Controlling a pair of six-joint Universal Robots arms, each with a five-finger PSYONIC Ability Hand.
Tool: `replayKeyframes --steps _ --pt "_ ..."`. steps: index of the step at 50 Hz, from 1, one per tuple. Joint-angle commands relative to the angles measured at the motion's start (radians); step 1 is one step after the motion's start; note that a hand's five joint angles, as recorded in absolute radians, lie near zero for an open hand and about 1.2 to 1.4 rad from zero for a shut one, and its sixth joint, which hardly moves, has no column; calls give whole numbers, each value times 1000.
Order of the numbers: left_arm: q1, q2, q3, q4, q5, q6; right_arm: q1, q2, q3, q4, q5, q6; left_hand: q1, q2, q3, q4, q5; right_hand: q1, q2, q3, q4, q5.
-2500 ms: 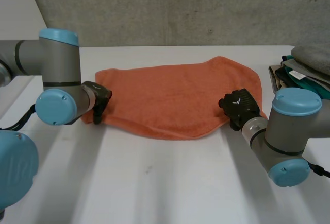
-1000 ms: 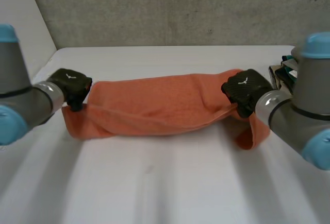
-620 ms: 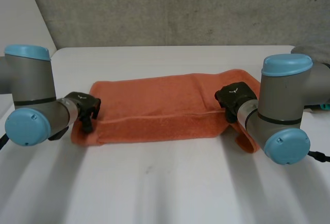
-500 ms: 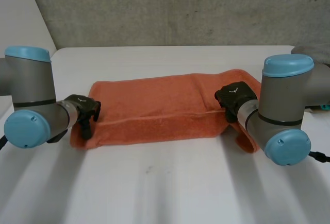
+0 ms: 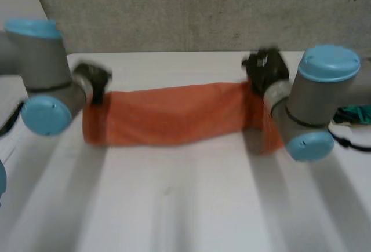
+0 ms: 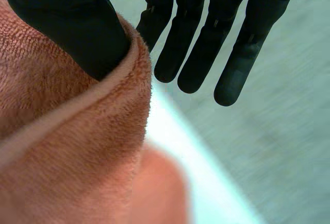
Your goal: Fold the laundry.
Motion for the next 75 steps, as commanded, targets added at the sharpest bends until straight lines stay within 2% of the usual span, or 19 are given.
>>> replayKeyframes --steps 1,4,7,19,27,33,36,41,43,46,51,56,59,60,62,68,71,74,75 --pt "43 168 158 460 -15 -192 -6 -44 -72 -542 61 26 229 202 210 203 237 258 218 209 200 205" --pt "45 246 115 657 -38 -282 -11 -110 -30 -735 50 57 229 202 210 203 237 258 218 209 200 205" --pt "43 267 75 709 -44 -290 -12 -142 -6 -745 29 65 229 202 210 203 237 258 218 209 200 205" --pt "80 251 -264 669 -10 -295 -20 -104 -9 -226 -100 89 229 202 210 203 237 258 218 209 200 205" --pt "110 177 -414 643 17 -290 -34 14 45 -46 -160 31 229 202 210 203 237 258 218 209 200 205" --pt "126 145 -431 615 44 -249 -32 123 27 2 -123 -12 229 202 210 203 237 258 218 209 200 205" --pt "127 156 -425 605 47 -235 -28 144 16 -1 -61 28 229 202 210 203 237 258 218 209 200 205" --pt "127 175 -422 591 41 -233 -29 155 14 -7 62 152 229 202 210 203 237 41 1 -8 -17 -12" --pt "130 180 -423 588 39 -233 -35 157 13 -1 107 215 229 202 210 203 237 -234 -274 -284 -293 -287" --pt "137 185 -427 585 34 -224 -58 147 14 20 127 301 229 202 210 203 237 -478 -518 -528 -536 -531" --pt "143 194 -427 585 33 -201 -109 112 10 143 110 454 229 202 210 203 237 -508 -548 -558 -567 -561" --pt "149 206 -425 580 36 -198 -146 92 14 246 53 628 229 202 210 203 237 -476 -516 -526 -534 -529" --pt "149 217 -425 571 39 -203 -155 101 16 274 -2 711 229 202 210 203 237 -336 -376 -385 -394 -389" --pt "150 218 -425 568 40 -206 -157 107 17 275 -14 723 229 202 210 203 237 -260 -300 -309 -318 -313" --pt "150 228 -427 557 41 -210 -158 121 14 275 -39 741 229 202 210 203 237 220 181 171 162 167" --pt "146 274 -442 497 44 -216 -187 78 22 284 -44 703 229 202 210 203 237 258 218 209 200 205" --pt "152 327 -462 438 50 -210 -198 -15 53 289 -28 585 229 202 210 203 237 258 218 209 200 205" --pt "158 413 -479 370 60 -195 -221 -159 80 306 -27 365 229 202 210 203 237 258 218 209 200 205" --pt "166 469 -482 334 68 -183 -229 -226 89 323 -28 236 229 202 210 203 237 258 218 209 200 205"
